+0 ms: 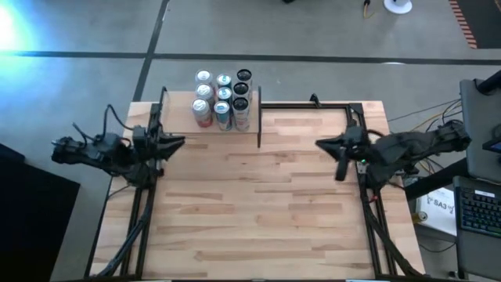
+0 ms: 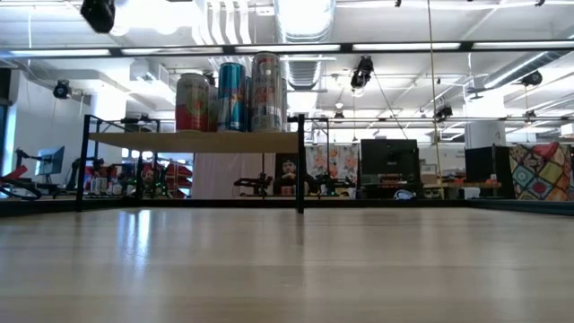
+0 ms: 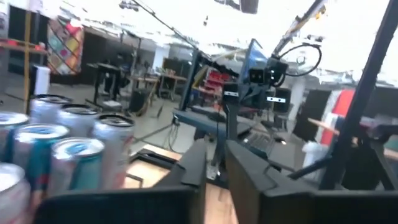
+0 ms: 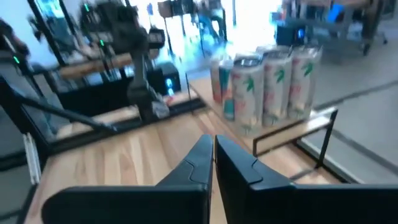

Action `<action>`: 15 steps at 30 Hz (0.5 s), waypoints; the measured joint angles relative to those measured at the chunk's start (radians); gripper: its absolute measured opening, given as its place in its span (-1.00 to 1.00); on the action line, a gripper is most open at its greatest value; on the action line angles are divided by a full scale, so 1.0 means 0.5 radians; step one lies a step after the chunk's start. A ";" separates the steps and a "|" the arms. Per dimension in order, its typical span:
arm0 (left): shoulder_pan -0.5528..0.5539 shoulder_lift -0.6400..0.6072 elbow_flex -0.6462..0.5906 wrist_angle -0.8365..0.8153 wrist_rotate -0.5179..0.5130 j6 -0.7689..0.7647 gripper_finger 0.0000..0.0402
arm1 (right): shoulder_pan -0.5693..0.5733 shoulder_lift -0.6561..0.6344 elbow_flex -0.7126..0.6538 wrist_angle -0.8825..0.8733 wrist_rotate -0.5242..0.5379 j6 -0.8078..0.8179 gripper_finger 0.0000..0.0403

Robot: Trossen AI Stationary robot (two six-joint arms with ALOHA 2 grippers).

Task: Place canned beverage on shelf
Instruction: Return to Home Position

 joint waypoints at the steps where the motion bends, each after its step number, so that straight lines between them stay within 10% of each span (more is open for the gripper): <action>1: 0.015 -0.072 -0.045 0.000 0.004 0.004 -0.89 | -0.001 -0.060 -0.039 0.037 -0.002 -0.042 -0.96; 7: 0.093 -0.404 -0.342 0.021 0.192 -0.050 -0.97 | -0.038 -0.363 -0.409 0.528 -0.257 -0.458 -0.96; 15: 0.163 -0.246 -0.745 0.568 0.381 -0.064 -1.00 | -0.291 -0.515 -0.832 0.848 -0.569 -0.714 -0.96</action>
